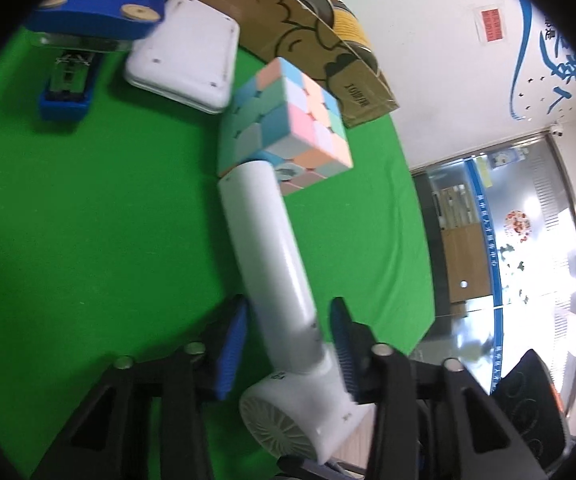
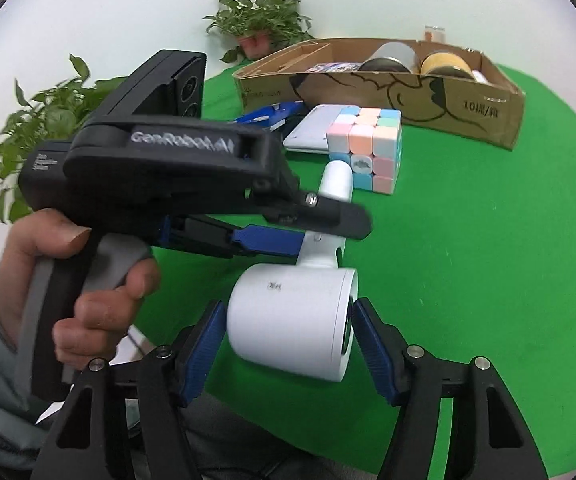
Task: Organize rigid objects
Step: 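Lift the white fan off the table with the left tool, then carry the fan into the box beside the game box and release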
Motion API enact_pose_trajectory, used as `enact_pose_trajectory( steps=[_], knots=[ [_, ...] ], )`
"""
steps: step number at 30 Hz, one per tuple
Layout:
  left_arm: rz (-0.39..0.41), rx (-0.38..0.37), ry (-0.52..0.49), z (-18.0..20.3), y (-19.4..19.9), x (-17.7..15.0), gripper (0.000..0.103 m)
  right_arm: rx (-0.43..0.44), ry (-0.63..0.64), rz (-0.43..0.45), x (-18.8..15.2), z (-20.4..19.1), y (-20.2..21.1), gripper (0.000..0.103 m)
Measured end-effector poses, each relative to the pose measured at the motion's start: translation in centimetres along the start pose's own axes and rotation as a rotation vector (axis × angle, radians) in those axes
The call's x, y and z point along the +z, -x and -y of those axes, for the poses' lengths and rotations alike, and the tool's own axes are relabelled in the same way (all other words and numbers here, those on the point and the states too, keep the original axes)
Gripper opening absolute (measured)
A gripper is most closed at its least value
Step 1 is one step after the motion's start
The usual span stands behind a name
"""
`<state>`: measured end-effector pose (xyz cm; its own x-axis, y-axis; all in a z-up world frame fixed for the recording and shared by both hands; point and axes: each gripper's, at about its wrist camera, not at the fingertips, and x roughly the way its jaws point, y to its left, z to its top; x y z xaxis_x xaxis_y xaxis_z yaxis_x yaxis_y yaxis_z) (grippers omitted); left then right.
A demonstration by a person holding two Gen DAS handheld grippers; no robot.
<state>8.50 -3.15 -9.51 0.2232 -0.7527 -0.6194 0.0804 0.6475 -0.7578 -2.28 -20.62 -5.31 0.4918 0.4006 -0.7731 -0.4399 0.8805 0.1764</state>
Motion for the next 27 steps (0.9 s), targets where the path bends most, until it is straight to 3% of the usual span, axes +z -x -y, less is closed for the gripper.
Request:
enact_pose_trajectory(
  steps=[5, 13, 20, 27],
  knots=[
    [0.003, 0.016, 0.004, 0.1, -0.1, 0.0, 0.035, -0.06, 0.01, -0.01, 0.3, -0.9, -0.3, 0.06],
    [0.031, 0.061, -0.025, 2.0, 1.4, -0.2, 0.034, -0.052, -0.009, 0.002, 0.9, -1.6, -0.2, 0.059],
    [0.16, 0.075, -0.071, 4.1, 5.6, 1.8, 0.033, -0.025, 0.032, 0.112, 4.4, -3.3, 1.1, 0.059],
    [0.25, 0.088, -0.155, 6.2, 9.9, 4.9, 0.031, -0.016, 0.043, 0.178, 10.5, -4.3, 1.4, 0.053]
  ],
)
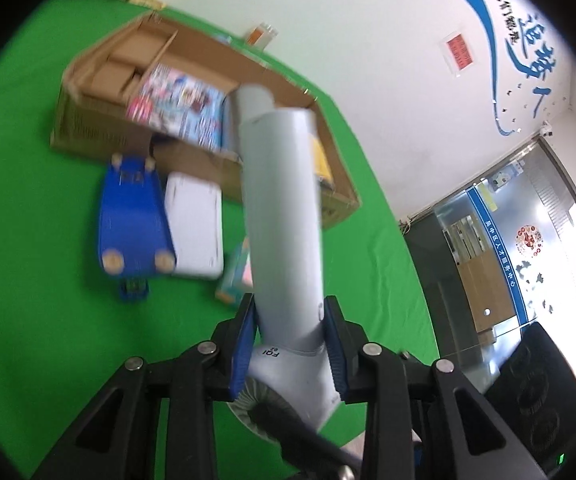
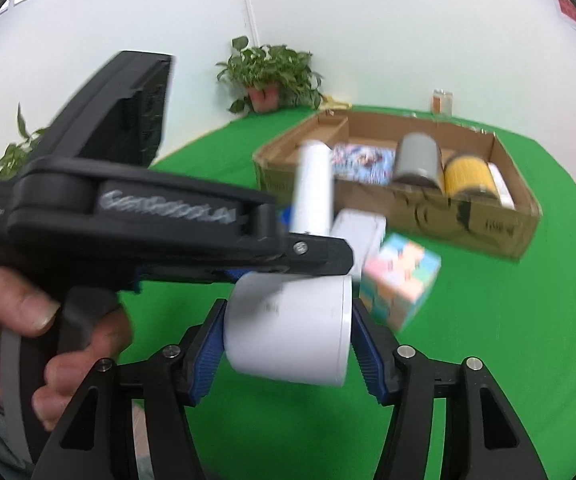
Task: Organize rigid objects
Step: 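Carry the fan into the box beside the game box and release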
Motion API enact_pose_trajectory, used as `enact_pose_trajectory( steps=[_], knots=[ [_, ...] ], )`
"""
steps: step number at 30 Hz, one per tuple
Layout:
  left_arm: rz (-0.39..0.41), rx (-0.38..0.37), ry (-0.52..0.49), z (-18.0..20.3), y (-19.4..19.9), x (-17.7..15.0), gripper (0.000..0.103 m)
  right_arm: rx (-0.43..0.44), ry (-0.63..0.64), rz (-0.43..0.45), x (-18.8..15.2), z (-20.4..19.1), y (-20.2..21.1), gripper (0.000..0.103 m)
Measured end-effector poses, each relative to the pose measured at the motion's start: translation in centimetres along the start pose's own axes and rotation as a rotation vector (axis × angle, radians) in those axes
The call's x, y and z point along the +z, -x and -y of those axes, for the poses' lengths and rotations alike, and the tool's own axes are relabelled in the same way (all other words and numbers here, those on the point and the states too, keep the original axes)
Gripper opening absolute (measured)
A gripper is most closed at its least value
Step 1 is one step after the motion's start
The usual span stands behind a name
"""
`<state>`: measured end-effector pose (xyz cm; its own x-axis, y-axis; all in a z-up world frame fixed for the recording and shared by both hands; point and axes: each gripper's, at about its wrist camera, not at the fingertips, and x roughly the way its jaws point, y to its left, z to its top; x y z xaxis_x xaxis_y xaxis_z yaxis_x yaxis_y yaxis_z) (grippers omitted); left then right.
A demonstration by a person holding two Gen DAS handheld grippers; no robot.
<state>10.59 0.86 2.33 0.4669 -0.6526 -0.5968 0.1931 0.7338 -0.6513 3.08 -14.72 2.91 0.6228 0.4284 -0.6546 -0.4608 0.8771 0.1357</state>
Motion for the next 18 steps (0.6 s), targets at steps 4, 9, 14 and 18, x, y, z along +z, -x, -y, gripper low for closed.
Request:
enact_pose_trajectory(
  steps=[4, 9, 14, 18],
  knots=[
    [0.017, 0.009, -0.023, -0.7, 0.7, 1.9, 0.03, -0.002, 0.008, 0.027, 2.9, 0.0, -1.0, 0.052],
    [0.034, 0.019, -0.06, -0.8, 0.4, 4.7, 0.03, -0.01, -0.013, 0.036, 5.6, 0.1, -2.3, 0.052],
    [0.027, 0.031, -0.104, -1.4, 0.1, 8.6, 0.03, -0.023, -0.046, 0.044, 9.5, 0.4, -4.7, 0.052],
    [-0.006, 0.042, -0.117, -3.3, -1.3, 13.0, 0.031, -0.019, -0.075, 0.033, 12.9, 0.9, -7.7, 0.052]
  ],
)
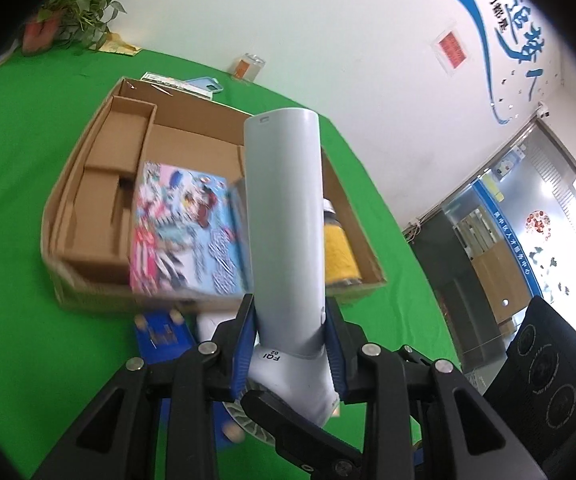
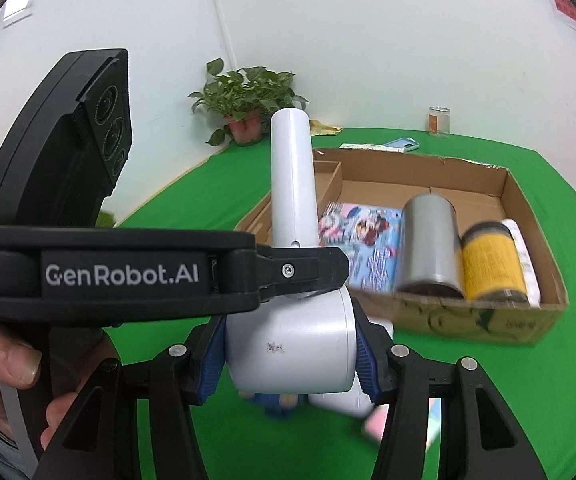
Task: Organize rigid objects
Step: 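Carry the fan into the box beside the game box and release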
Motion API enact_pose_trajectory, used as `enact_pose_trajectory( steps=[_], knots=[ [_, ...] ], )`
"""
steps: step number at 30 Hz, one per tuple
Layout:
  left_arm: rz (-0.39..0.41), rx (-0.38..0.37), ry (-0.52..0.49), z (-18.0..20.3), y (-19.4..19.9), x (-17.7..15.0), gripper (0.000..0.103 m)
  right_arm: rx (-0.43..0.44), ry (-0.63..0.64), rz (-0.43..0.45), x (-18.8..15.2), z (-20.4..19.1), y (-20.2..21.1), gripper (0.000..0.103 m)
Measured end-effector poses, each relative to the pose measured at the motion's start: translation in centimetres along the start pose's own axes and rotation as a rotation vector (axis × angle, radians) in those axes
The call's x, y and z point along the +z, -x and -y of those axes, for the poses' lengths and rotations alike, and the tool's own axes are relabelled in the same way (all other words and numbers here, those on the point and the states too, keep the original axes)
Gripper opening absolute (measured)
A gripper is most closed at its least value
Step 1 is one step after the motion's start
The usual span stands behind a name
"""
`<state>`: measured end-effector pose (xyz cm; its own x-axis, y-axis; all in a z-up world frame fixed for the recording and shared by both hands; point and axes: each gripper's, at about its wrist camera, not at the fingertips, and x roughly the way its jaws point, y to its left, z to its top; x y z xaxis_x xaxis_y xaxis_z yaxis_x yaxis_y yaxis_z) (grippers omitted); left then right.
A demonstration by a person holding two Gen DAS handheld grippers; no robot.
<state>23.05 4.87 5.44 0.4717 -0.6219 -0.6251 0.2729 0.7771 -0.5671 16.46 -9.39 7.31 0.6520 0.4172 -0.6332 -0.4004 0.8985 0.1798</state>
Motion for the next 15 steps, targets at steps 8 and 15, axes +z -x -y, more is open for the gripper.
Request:
enact_pose_trajectory(
  steps=[8, 15],
  knots=[
    [-0.101, 0.031, -0.028, -4.1, -4.6, 5.9, 0.031, 0.049, -0.159, -0.102, 5.5, 2.9, -8.8, 0.052],
    [-0.213, 0.053, 0.003, -7.8, -8.8, 7.3, 0.031, 0.077, -0.268, -0.206, 6.1, 5.4, -15.8, 0.052]
  ],
)
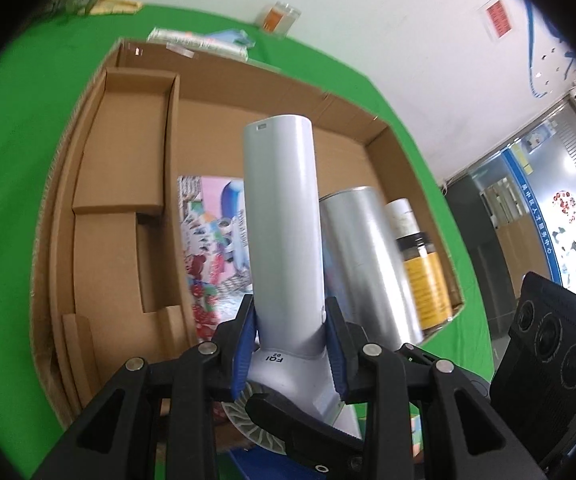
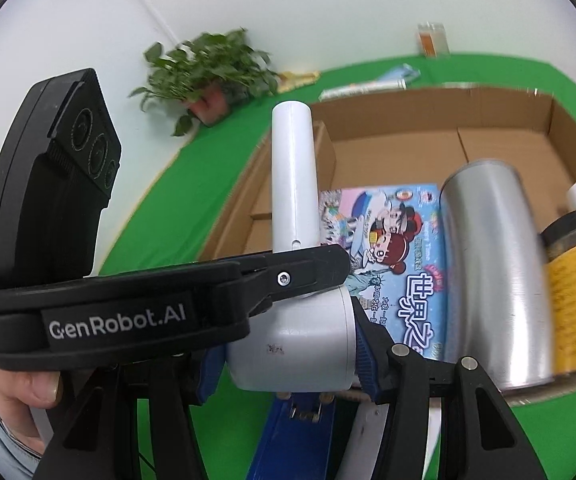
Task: Organize rigid objects
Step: 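Carry the fan into the box beside the game box and release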
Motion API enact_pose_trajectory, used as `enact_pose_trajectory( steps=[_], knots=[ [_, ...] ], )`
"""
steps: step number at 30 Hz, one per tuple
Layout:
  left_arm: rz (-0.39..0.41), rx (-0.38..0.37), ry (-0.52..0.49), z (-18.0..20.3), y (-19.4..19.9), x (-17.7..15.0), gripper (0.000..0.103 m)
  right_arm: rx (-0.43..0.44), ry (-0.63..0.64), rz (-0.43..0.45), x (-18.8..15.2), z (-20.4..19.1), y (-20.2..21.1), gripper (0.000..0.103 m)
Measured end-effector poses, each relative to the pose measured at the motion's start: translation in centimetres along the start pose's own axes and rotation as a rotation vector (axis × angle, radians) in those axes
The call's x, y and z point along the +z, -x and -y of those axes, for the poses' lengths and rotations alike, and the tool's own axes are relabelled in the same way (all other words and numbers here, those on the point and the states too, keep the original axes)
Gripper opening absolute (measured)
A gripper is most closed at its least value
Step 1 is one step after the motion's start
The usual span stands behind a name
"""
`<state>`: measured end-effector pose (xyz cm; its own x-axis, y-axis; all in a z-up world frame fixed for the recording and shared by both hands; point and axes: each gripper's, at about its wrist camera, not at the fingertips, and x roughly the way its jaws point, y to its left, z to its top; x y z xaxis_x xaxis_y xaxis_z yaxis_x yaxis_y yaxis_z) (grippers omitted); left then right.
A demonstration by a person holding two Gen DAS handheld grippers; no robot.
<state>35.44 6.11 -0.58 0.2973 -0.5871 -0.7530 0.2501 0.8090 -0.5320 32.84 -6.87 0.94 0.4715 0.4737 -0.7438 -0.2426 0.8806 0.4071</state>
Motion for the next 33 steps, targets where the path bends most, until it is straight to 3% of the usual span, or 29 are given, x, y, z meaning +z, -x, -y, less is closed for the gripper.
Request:
enact_pose_trajectory(
  steps=[7, 11, 17, 23, 27, 30, 32, 33],
  knots=[
    [-0.025, -0.008, 0.002, -0.6, -1.1, -0.3, 0.033, 0.012, -0.019, -0.046, -0.7, 0.9, -1.5, 0.055],
    [-0.032, 0.041, -0.001, -0.3, -1.3, 0.0, 0.038, 0.031, -0.016, -0.024, -1.0, 1.3, -1.6, 0.054],
    [0.071, 0.086, -0.036, 0.0, 1.7, -0.3, 0.037, -0.028, -0.004, -0.015, -1.1, 0.5, -1.6, 0.054],
    [0.16, 0.114, -0.03, -0.3, 4.8, -1.3, 0.037, -0.168, 0.045, -0.029, -1.0, -1.8, -2.2, 0.054],
    [0.204, 0.141, -0.034, -0.3, 5.8, -2.8, 0.037, -0.116, 0.054, -0.075, -1.7, -2.5, -2.4, 0.067],
    [0.252, 0.169, -0.054, 0.2, 6.9, -4.2, 0.037, -0.084, 0.044, -0.018, -2.5, -1.9, -1.1, 0.068],
    [0.299, 0.189, -0.068, 0.8, 7.6, -5.4, 0.037, -0.076, 0.048, 0.028, -2.8, -1.5, -0.4, 0.06],
    [0.323, 0.197, -0.077, 1.2, 7.9, -6.0, 0.037, -0.073, 0.061, 0.004, -3.0, -1.5, -0.7, 0.049]
  ],
)
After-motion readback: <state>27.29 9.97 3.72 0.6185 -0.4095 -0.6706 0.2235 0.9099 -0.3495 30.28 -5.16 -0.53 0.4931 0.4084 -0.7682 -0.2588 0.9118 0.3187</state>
